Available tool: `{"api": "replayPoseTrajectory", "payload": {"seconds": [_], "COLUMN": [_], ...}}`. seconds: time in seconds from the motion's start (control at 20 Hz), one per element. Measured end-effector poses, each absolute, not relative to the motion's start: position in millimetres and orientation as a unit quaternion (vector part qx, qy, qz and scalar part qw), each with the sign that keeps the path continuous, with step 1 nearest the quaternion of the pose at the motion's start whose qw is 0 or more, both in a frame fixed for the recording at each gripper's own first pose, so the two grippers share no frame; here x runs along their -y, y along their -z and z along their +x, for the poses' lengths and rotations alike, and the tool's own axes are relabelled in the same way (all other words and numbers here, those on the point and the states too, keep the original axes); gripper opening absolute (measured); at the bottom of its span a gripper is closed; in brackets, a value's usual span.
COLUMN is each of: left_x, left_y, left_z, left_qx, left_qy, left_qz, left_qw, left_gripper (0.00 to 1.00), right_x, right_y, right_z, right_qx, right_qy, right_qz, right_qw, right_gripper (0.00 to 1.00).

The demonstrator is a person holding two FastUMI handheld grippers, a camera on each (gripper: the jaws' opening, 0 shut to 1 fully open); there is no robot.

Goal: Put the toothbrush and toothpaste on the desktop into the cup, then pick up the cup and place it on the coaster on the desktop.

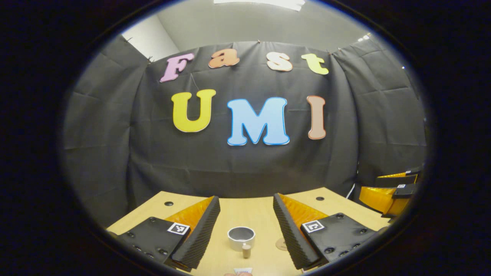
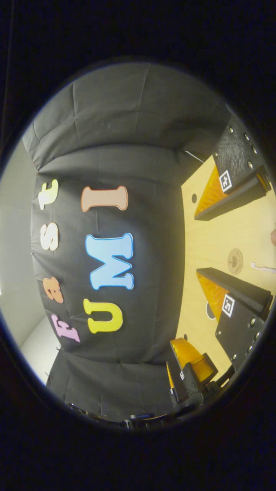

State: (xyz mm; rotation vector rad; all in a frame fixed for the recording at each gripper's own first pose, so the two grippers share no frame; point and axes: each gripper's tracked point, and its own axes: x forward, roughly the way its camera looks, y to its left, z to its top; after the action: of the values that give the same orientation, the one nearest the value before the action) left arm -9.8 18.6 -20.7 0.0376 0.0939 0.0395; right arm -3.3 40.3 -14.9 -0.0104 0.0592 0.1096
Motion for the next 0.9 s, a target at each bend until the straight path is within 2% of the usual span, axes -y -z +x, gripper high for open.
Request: {"api": "replayPoseTrajectory", "payload": {"seconds": [0.45,0.9], "left_x": [-26.9,-40.0], "left_y": [105.2,214.1], "left_z": [-18.9,-49.5], "left_qx": [-0.205,-0.415], "left_qy": [-0.003,0.003], "left_qz": [-0.028,-0.035], "left_qw": [0.978,0.909], "left_gripper": [0.92,0.92], "right_x": [-75.0,-101.5], "right_y": [102.6,189.4], "right_z": [-1.8,-12.1], "right_qx": [-0.190,-0.359], "right_qy": [-0.085,-0.108], "right_qz": [-0.017,-0.014], "right_qw": [0.978,0.927], "right_gripper": [0.81,0.82]}}
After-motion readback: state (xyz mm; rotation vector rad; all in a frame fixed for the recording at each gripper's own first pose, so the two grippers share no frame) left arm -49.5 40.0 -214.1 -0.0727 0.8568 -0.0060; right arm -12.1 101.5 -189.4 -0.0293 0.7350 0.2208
